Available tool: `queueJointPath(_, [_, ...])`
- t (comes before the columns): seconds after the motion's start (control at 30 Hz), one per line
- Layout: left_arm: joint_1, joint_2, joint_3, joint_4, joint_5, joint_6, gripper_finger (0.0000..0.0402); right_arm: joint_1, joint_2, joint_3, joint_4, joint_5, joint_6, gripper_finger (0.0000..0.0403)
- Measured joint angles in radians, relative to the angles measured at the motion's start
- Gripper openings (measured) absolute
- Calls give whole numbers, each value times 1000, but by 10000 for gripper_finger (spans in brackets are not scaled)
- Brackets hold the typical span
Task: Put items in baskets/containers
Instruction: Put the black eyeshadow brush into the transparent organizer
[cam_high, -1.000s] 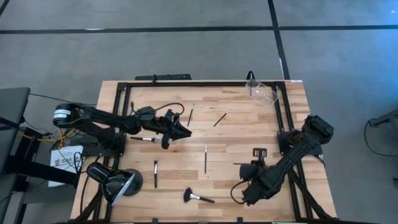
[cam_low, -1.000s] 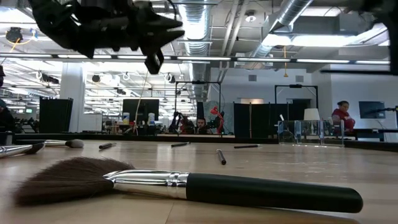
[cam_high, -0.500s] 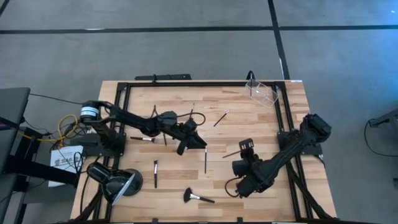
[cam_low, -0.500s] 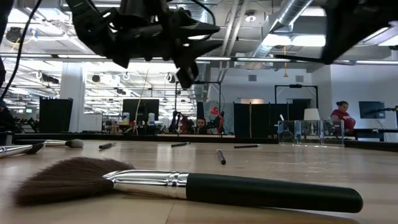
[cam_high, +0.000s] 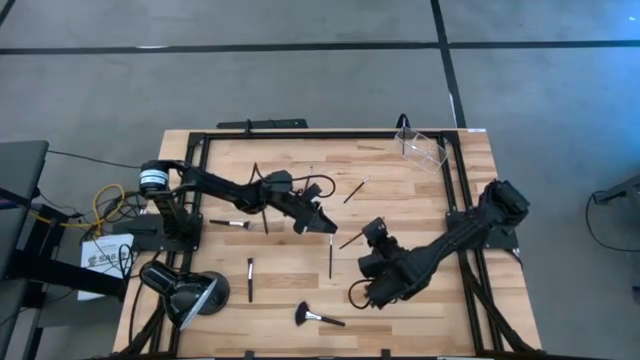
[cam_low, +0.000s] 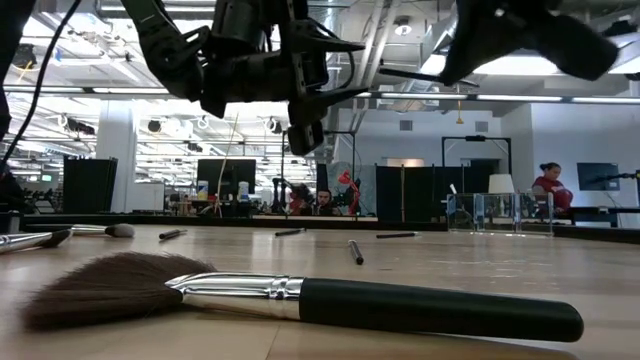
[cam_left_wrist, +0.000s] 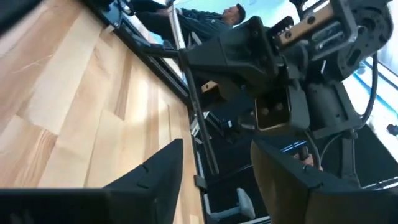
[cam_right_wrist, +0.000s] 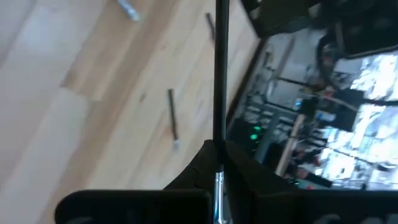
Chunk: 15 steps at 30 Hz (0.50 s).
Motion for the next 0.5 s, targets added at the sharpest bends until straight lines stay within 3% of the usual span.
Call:
queueJointPath(0.13, [-1, -1, 0, -25, 1, -11, 191, -23, 0, 0, 68, 59, -108, 8])
queueJointPath(0.5, [-5, -1, 0, -51, -2, -12, 191, -110, 0, 0, 295, 64, -361, 8])
